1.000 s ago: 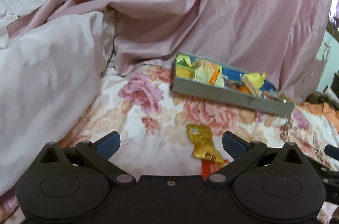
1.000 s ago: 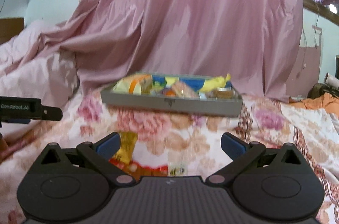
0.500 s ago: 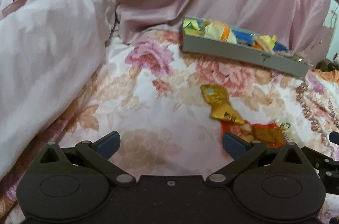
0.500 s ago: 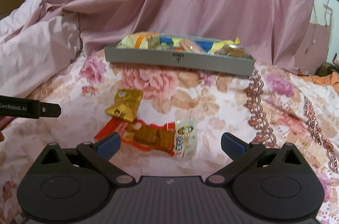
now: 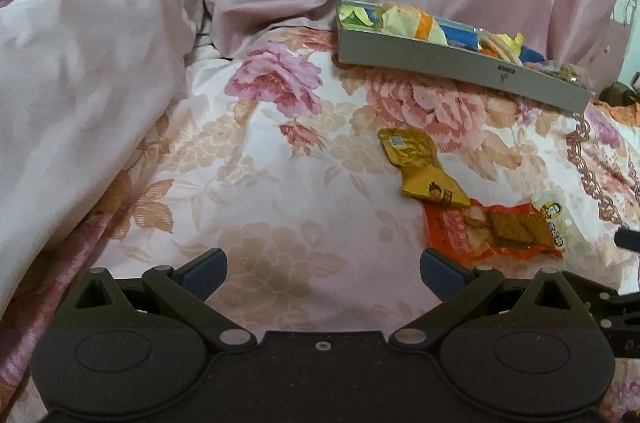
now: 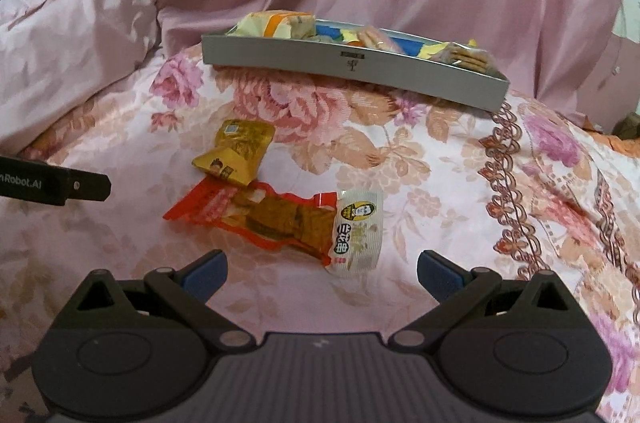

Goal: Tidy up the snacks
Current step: 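Move both grippers back toward the gold bag and red pack on the bedspread, then grasp the gold-yellow snack bag with the left gripper while the right gripper grasps the red pack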

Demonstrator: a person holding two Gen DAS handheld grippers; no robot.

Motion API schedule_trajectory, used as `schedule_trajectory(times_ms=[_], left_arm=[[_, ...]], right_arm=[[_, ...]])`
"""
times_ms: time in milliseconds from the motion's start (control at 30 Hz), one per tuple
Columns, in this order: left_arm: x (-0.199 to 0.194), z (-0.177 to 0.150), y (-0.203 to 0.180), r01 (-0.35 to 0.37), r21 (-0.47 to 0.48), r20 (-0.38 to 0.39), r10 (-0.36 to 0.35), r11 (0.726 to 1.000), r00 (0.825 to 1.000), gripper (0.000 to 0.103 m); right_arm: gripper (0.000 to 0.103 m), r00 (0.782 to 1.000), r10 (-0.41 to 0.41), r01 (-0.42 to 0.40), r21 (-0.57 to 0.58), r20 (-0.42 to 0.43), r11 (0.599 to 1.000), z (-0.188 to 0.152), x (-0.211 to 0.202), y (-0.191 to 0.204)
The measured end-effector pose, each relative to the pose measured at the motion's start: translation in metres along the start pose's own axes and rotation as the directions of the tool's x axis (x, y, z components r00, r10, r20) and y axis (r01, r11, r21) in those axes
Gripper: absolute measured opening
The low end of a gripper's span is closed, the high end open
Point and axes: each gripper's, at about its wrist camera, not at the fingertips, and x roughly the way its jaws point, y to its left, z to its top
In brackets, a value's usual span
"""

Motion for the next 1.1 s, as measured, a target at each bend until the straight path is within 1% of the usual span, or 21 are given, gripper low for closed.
schedule_trajectory(times_ms=[67, 200, 267, 367, 533, 667, 733, 767, 800, 833, 900, 967, 1100], left_arm=[[0.003, 0.001, 0.000, 0.011, -0.001, -0.019, -0.011, 1.000, 1.000, 0.102], [0.007, 0.006, 0.000, 0.024, -0.004, -0.042, -0.024, 1.000, 0.999, 0.102], [0.011, 0.010, -0.002, 0.031, 0.007, -0.048, -0.031, 0.999, 0.998, 0.102], [0.019, 0.017, -0.007, 0.044, 0.028, -0.051, -0.043, 0.999, 0.998, 0.102], [0.037, 0.034, -0.023, 0.123, 0.066, -0.049, -0.120, 0.990, 0.992, 0.102], [0.053, 0.051, -0.040, 0.196, 0.076, -0.041, -0.193, 0.978, 0.980, 0.102], [0.066, 0.060, -0.050, 0.213, 0.089, -0.045, -0.210, 0.973, 0.977, 0.102], [0.072, 0.064, -0.055, 0.214, 0.096, -0.048, -0.211, 0.972, 0.976, 0.102], [0.079, 0.067, -0.059, 0.219, 0.090, -0.115, -0.208, 0.972, 0.971, 0.102], [0.087, 0.071, -0.064, 0.199, 0.099, -0.123, -0.187, 0.975, 0.975, 0.102], [0.103, 0.075, -0.071, 0.130, 0.120, -0.146, -0.113, 0.984, 0.983, 0.102], [0.117, 0.080, -0.076, 0.080, 0.133, -0.168, -0.057, 0.988, 0.984, 0.102], [0.131, 0.084, -0.079, 0.069, 0.107, -0.198, -0.047, 0.992, 0.979, 0.102]], right_arm=[[0.103, 1.000, 0.005, -0.005, -0.030, 0.000, 1.000, 0.002, 0.003, 0.000], [0.103, 0.999, 0.041, -0.040, -0.125, 0.002, 0.991, 0.009, 0.012, -0.001], [0.103, 0.997, 0.079, -0.078, -0.194, -0.002, 0.978, 0.010, 0.017, -0.002], [0.103, 0.995, 0.104, -0.098, -0.286, 0.007, 0.953, 0.009, 0.023, -0.004], [0.103, 0.985, 0.173, -0.161, -0.359, 0.002, 0.919, 0.010, 0.039, -0.014], [0.103, 0.976, 0.216, -0.193, -0.431, 0.004, 0.882, 0.010, 0.050, -0.016], [0.103, 0.971, 0.240, -0.213, -0.448, 0.003, 0.868, 0.011, 0.055, -0.017], [0.103, 0.967, 0.254, -0.225, -0.456, 0.004, 0.861, 0.012, 0.058, -0.017], [0.103, 0.964, 0.266, -0.234, -0.460, 0.004, 0.856, 0.013, 0.061, -0.017], [0.103, 0.960, 0.281, -0.249, -0.463, 0.001, 0.851, 0.014, 0.064, -0.017], [0.103, 0.954, 0.300, -0.266, -0.473, -0.004, 0.840, 0.016, 0.070, -0.017], [0.103, 0.949, 0.316, -0.278, -0.482, -0.002, 0.831, 0.019, 0.075, -0.015], [0.103, 0.935, 0.355, -0.316, -0.480, -0.009, 0.818, 0.025, 0.084, -0.014]])
